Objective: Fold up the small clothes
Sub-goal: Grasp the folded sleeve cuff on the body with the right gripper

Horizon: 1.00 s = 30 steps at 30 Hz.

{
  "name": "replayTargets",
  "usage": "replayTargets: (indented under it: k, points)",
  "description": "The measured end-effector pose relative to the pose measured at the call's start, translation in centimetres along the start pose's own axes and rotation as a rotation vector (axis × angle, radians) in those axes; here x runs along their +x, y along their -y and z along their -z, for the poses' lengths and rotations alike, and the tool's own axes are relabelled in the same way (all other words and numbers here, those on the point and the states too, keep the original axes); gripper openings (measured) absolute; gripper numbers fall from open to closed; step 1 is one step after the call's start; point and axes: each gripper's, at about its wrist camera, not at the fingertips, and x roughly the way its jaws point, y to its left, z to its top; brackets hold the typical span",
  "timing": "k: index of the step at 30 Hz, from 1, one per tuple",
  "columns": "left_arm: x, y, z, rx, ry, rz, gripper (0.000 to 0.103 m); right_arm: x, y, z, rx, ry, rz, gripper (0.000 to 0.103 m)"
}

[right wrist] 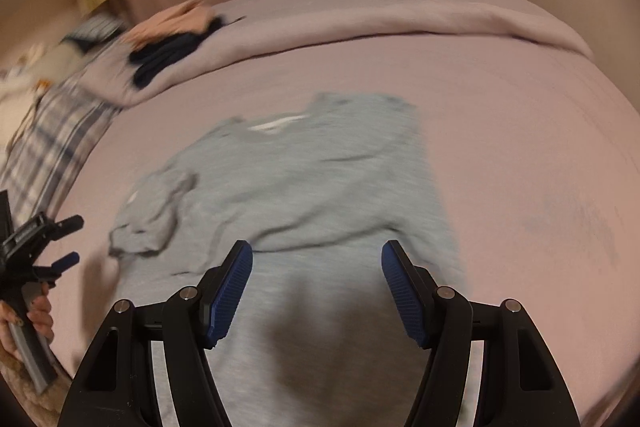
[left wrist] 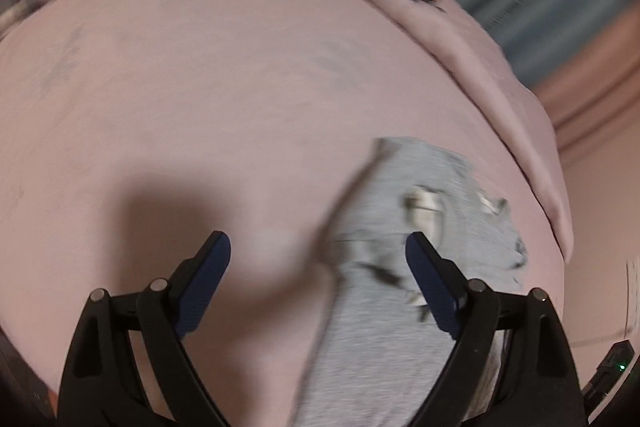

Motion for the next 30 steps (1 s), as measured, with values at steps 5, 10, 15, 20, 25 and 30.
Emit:
replayTargets:
  k: [5, 10, 15, 20, 25, 30]
  points:
    - [-1.2, -3.5, 0.4, -0.065, 0.029, -0.081, 0.089, 2.7, -7.2, -1.5, -0.183, -0.043, -0.103, 0.067]
    - [-2.0, -5.4, 0.6, -0.113, 0.031, -0.101, 0.089, 6.3, -13.9, -1.9, -0.376, -0.075, -0.092, 0.063]
    - [-2.5, -6.2, 0.8, -0.125, 0.034, -0.096, 0.089, 9.2, -17.7, -1.0, -0.529, -0.138, -0.072, 0.049]
    - [-2.3, -6.4, 1.3, -0.129, 0.017, -0.080, 0.089, 11.1, -19.7, 0.4, -0.691, -0.142, 0.037, 0.049]
    - [-1.9, -5.8, 1.5, -0.120, -0.005, -0.069, 0.089, 12.9, -20.2, 0.6, -0.749, -0.116, 0.092, 0.036]
    - [-1.4, -4.7, 1.5, -0.085, -0.015, -0.068, 0.089, 11.3, -17.6, -2.2, -0.557, -0.118, -0.079, 0.020]
